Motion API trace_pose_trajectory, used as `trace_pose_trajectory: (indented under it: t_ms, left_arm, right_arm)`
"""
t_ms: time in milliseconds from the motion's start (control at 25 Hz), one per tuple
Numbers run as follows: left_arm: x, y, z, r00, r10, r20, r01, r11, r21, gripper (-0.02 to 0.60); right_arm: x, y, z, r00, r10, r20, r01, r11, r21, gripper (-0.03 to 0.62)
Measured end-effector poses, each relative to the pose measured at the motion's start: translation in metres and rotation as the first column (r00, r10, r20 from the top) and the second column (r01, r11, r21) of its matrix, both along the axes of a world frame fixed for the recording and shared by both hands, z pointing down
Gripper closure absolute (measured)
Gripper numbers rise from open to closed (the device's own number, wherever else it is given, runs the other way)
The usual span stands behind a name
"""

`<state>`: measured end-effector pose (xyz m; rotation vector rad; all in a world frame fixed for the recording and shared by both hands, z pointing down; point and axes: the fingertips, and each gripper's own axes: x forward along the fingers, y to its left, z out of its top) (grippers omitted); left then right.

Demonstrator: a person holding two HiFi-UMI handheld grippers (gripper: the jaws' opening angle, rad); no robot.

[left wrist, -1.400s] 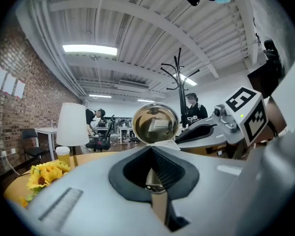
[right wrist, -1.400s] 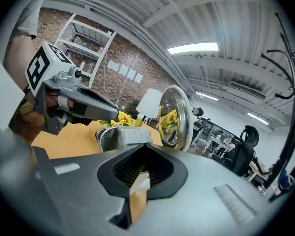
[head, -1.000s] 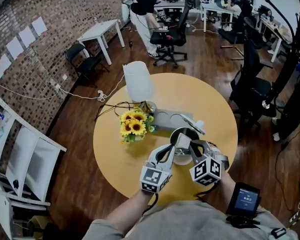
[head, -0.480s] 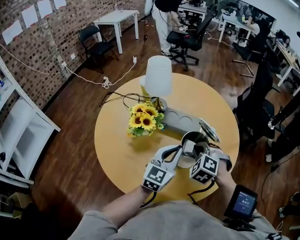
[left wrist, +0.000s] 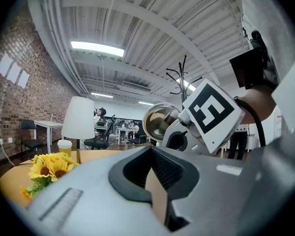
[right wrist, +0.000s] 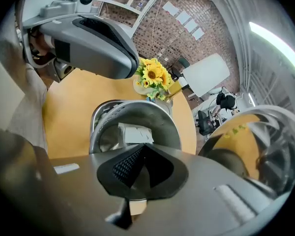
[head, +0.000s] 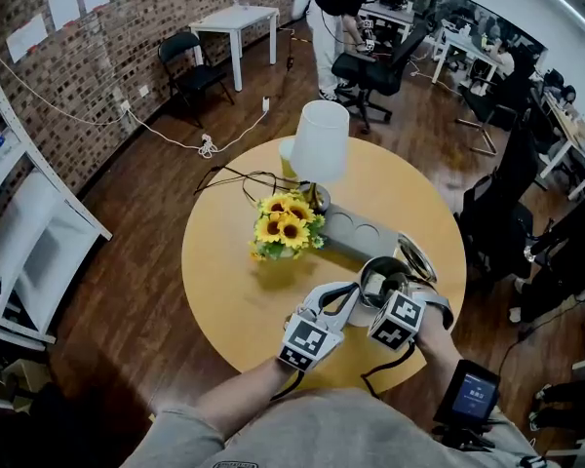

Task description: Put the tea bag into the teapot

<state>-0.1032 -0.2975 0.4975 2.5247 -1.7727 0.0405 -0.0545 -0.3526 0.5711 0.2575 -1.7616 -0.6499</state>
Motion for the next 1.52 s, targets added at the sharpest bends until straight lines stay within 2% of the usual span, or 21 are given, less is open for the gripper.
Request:
trace_pose_trajectory:
  t_ms: [200,680,800,880,920,1000,1160,1280,1400,1440,1520]
  left_arm:
    - [-0.003,0.001,0.004,1.000,0.000,-0.007,0.000,1.000,-0.001,0.580]
    - [-0.003,-0.005,0.003,1.000,-0.014,-0.014,0.014,1.000,-0.011,0.580]
    - [-0.001,-0.005,0.003,1.000,-0.025,-0.012,0.025,1.000,-0.011,0.580]
    - [0.000,-0.006,0.001,0.999,-0.036,-0.016,0.036,0.999,-0.007,0.580]
    - [0.001,-0.006,-0.001,0.999,-0.043,-0.020,0.043,0.999,-0.004,0.580]
    - [0.002,-0.005,-0.008,0.998,-0.054,-0.024,0.054,0.999,-0.003,0.580]
    - [0.005,0.000,-0.020,0.998,-0.057,0.001,0.057,0.998,-0.009,0.580]
    - [0.021,0.003,-0.027,0.998,-0.063,0.002,0.063,0.998,-0.013,0.580]
    - [0.037,0.006,-0.032,0.998,-0.067,0.003,0.067,0.998,-0.015,0.580]
    - [0.041,0.006,-0.032,0.998,-0.069,0.009,0.069,0.998,-0.013,0.580]
    - [0.047,0.008,-0.031,0.998,-0.067,0.020,0.067,0.998,-0.011,0.580]
  right_arm:
    - [-0.002,0.000,0.005,1.000,0.002,-0.002,-0.002,1.000,-0.002,0.576]
    - [-0.006,-0.004,0.000,0.998,0.007,0.065,-0.005,1.000,-0.026,0.562]
    - [-0.006,-0.004,-0.003,0.992,0.018,0.126,-0.016,1.000,-0.016,0.562]
    - [-0.007,-0.004,-0.013,0.973,0.033,0.230,-0.031,0.999,-0.012,0.566]
    - [-0.008,-0.003,-0.021,0.954,0.042,0.298,-0.040,0.999,-0.011,0.573]
    - [-0.010,0.003,-0.043,0.893,0.066,0.446,-0.061,0.998,-0.024,0.585]
    - [-0.006,0.020,-0.077,0.717,0.129,0.685,-0.099,0.992,-0.084,0.585]
    - [0.013,0.029,-0.090,0.594,0.178,0.784,-0.093,0.984,-0.153,0.585]
    - [0.030,0.035,-0.096,0.477,0.245,0.844,-0.074,0.968,-0.239,0.585]
    - [0.034,0.036,-0.096,0.451,0.263,0.853,-0.070,0.963,-0.260,0.586]
    - [0.040,0.040,-0.096,0.422,0.278,0.863,-0.068,0.959,-0.276,0.586]
